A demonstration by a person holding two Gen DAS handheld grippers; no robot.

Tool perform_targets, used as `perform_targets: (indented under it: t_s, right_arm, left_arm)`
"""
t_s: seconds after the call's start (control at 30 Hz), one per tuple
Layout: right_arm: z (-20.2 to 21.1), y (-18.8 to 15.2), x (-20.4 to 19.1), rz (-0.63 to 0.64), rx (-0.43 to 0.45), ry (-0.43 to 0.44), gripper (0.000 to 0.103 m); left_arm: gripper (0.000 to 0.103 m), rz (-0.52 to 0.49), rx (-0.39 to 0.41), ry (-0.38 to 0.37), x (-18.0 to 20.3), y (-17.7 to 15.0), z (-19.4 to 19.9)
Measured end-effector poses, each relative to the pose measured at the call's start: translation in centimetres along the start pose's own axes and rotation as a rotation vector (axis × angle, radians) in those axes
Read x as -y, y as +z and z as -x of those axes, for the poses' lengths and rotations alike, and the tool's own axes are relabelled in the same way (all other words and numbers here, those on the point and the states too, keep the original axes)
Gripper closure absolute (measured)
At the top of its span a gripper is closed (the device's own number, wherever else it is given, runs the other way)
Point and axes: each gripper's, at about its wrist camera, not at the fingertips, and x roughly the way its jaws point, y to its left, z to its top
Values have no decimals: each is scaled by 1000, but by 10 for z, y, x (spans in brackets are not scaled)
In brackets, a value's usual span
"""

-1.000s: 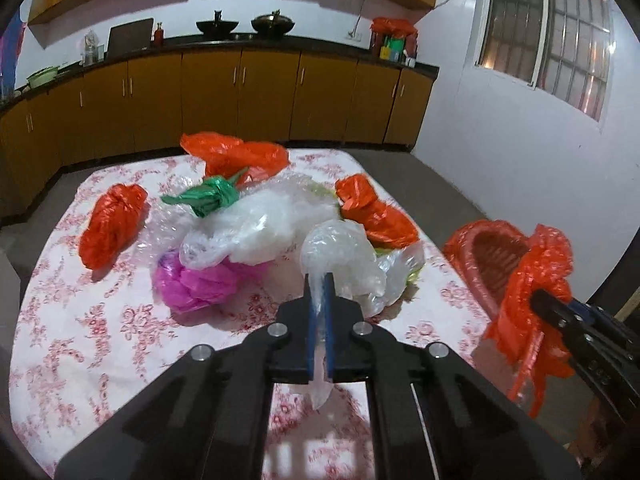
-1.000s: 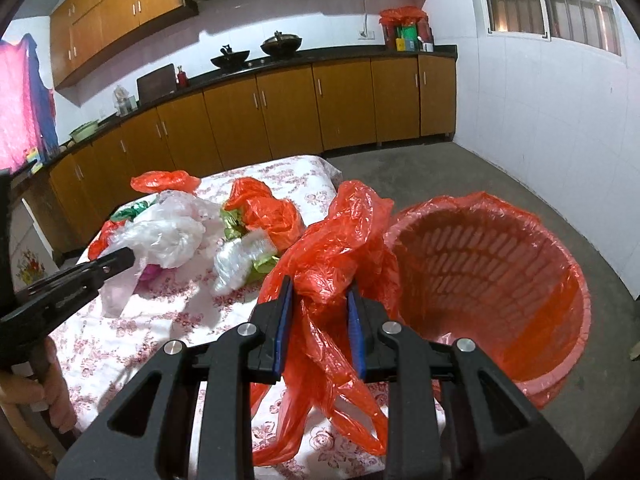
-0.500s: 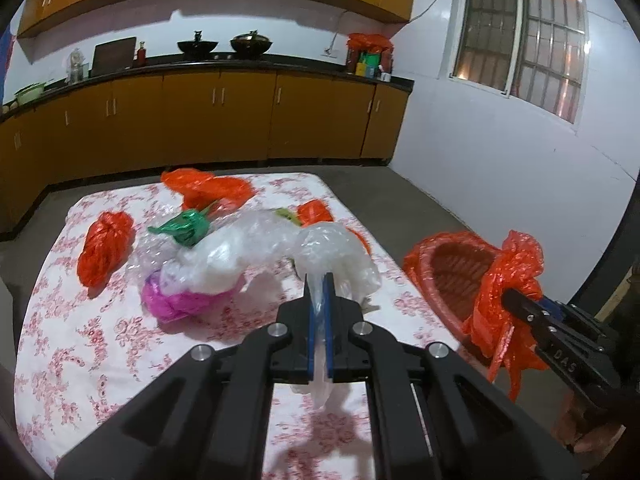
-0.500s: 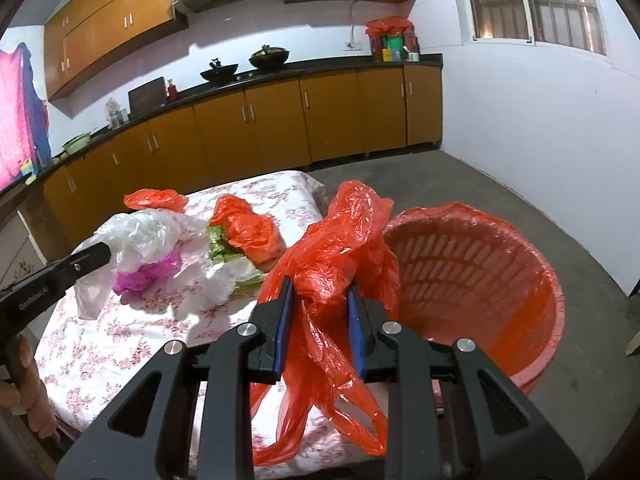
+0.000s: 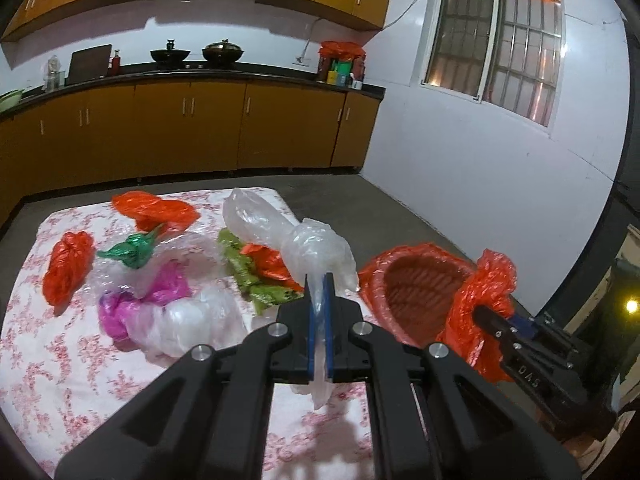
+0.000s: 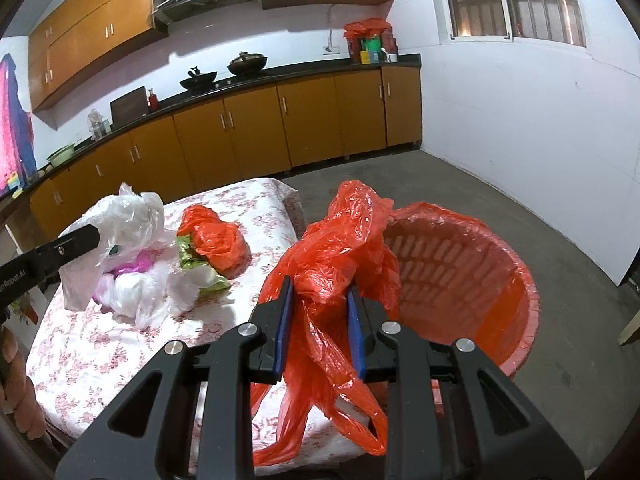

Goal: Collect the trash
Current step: 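Carry the red bag with the right tool over the orange wastebasket while the left tool grasps a clear bag, then open the right tool to drop the red bag into the wastebasket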

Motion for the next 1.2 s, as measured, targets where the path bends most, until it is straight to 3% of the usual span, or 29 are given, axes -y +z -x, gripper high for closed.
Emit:
perform_targets:
  t_s: [0.2, 0.53, 1.0, 1.1, 1.17, 1.2]
  right_arm:
    - [2, 7, 16, -9, 17, -30, 78]
    - [-1, 31, 68, -53, 61, -112, 78]
    - [-23, 41, 113, -104, 29, -164, 78]
    - [-29, 44, 116, -117, 18, -155, 74]
    - [-30, 44, 119, -128, 20, -154, 55]
    - [-29, 43, 119, -131, 24, -156, 51]
  left_arm:
    - [98, -21, 1, -45, 20, 7, -11]
    - [98, -83, -19, -187, 80, 5, -44]
    - [98, -120, -104, -252, 124, -10, -105]
    - [96, -120, -122, -255, 129, -11, -113]
    - [90, -116, -128, -245, 129, -12, -117]
    - [86, -112, -131, -238, 127, -13, -118]
